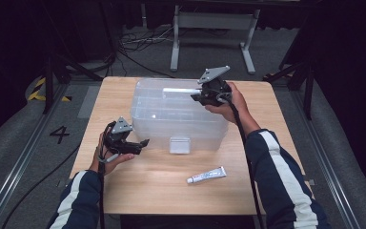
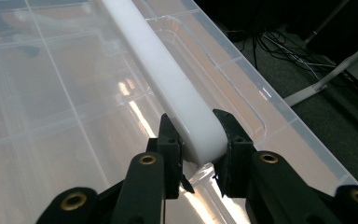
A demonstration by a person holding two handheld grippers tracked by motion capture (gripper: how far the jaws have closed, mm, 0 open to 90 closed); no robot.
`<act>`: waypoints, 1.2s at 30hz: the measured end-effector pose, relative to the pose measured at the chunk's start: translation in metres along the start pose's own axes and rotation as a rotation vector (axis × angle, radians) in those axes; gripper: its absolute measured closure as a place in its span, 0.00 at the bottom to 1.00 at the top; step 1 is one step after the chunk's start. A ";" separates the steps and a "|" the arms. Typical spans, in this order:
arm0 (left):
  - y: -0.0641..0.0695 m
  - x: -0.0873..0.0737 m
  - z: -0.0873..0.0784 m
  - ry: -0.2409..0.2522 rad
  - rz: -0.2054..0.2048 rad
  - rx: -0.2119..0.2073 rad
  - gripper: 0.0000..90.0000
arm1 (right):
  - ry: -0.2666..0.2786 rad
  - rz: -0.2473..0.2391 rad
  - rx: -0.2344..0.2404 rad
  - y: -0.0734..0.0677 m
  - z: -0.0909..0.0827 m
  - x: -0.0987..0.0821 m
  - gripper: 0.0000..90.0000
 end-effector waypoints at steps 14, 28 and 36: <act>0.019 0.004 -0.001 -0.018 0.025 -0.011 0.19 | 0.007 -0.013 0.012 -0.006 -0.020 -0.016 0.84; 0.034 0.005 -0.005 -0.029 0.042 -0.026 0.21 | 0.013 -0.016 0.017 -0.011 -0.034 -0.027 0.84; 0.036 0.003 -0.008 -0.026 0.058 -0.027 0.25 | 0.011 -0.017 0.017 -0.012 -0.037 -0.028 0.84</act>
Point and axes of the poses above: each handheld gripper's, and its own axes: z roughly forward along the jaws, x roughly out of its top, y roughly to its right, the point moved 5 cm from there along z, roughly forward along the jaws, and after that the axes turned 11 degrees about z, right-handed, at the moved point
